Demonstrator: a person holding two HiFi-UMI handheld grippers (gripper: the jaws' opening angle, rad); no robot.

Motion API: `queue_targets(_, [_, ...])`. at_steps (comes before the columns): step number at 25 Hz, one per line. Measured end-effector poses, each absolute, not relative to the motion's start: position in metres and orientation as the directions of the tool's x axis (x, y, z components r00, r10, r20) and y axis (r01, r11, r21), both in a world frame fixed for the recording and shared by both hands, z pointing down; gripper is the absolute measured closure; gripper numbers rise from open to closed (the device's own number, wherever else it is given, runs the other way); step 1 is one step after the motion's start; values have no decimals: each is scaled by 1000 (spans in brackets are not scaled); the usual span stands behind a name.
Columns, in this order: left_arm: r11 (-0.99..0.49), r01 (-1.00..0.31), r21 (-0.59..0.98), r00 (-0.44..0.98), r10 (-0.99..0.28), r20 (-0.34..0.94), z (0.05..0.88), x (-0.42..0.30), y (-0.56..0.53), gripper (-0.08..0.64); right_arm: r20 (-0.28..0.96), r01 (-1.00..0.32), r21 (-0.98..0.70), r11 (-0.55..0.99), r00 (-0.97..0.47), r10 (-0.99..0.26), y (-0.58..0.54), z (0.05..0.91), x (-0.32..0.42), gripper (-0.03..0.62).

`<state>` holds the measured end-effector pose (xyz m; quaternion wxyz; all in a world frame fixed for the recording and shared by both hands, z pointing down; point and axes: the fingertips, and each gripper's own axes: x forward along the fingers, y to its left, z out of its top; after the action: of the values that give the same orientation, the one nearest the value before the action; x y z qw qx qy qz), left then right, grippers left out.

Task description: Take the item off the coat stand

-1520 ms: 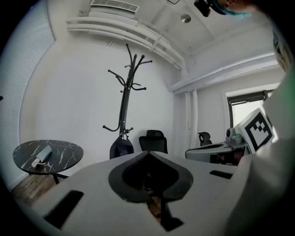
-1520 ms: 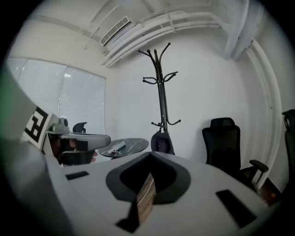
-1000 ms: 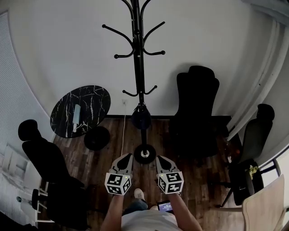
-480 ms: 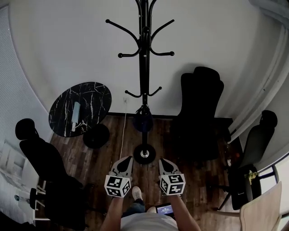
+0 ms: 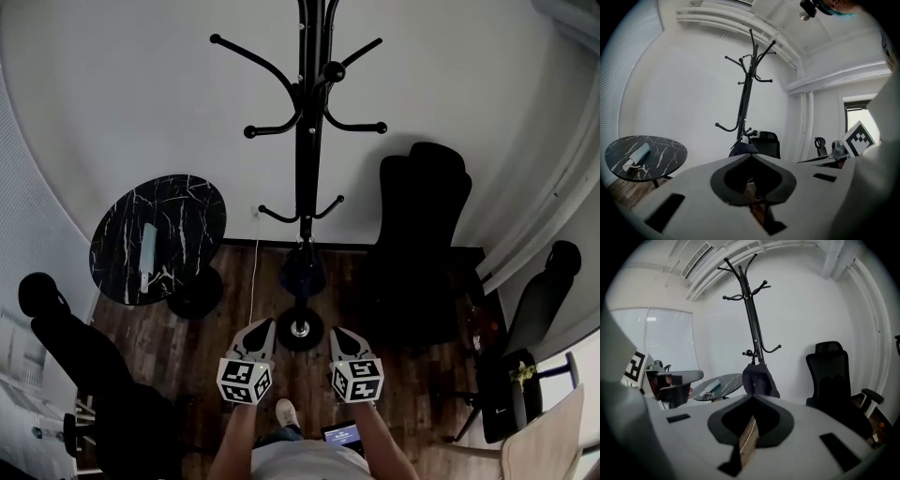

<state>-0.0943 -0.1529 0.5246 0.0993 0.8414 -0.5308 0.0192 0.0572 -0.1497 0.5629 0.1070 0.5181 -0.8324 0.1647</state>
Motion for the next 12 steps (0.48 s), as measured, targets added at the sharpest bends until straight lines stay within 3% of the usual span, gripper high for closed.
queue_targets(12, [-497, -853, 157, 519, -839, 161, 537, -107, -237, 540, 362, -939, -121, 321, -343, -867, -222, 568, 53, 580])
